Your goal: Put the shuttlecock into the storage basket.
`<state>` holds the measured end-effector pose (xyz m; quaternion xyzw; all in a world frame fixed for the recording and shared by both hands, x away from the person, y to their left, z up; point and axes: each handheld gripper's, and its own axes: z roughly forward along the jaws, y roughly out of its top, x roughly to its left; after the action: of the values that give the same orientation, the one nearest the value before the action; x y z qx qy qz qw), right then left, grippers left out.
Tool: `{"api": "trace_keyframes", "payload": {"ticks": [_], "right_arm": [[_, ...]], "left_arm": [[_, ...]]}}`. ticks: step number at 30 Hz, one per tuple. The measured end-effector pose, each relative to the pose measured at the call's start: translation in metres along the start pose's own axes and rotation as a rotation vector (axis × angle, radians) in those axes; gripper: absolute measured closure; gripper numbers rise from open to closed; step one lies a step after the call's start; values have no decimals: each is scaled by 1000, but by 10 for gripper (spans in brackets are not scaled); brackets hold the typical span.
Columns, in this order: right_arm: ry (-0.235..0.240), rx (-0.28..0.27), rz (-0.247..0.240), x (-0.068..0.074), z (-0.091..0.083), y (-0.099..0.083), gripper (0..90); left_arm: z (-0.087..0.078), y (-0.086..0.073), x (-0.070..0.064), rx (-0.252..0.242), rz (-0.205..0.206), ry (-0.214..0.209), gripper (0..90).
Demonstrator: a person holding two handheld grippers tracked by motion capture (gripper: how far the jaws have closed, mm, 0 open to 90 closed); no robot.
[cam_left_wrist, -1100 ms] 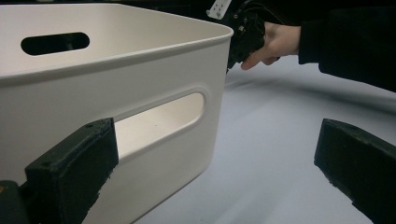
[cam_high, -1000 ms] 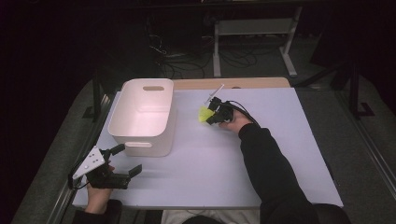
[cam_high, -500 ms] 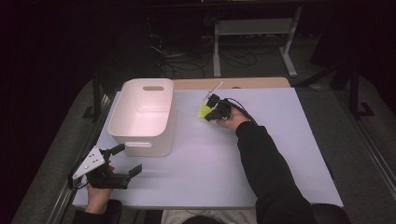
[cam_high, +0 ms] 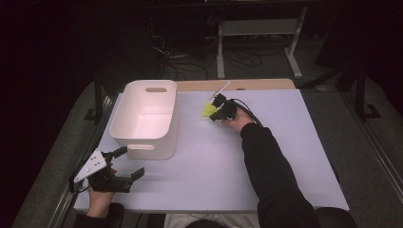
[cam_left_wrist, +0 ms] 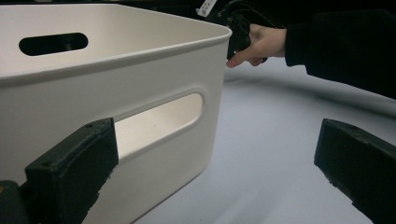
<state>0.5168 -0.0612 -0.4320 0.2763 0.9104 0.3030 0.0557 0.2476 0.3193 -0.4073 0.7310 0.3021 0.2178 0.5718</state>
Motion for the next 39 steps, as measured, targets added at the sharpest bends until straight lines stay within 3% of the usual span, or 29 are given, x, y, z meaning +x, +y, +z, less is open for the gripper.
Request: {"api": "trace_keyframes", "payload": {"ticks": [16, 39], "right_arm": [[3, 7, 3, -3, -7, -3, 888], [-7, -9, -12, -6, -42, -3, 888]], "left_arm": [[0, 0, 0, 0, 0, -1, 0], [0, 0, 0, 1, 0, 0, 0]]}}
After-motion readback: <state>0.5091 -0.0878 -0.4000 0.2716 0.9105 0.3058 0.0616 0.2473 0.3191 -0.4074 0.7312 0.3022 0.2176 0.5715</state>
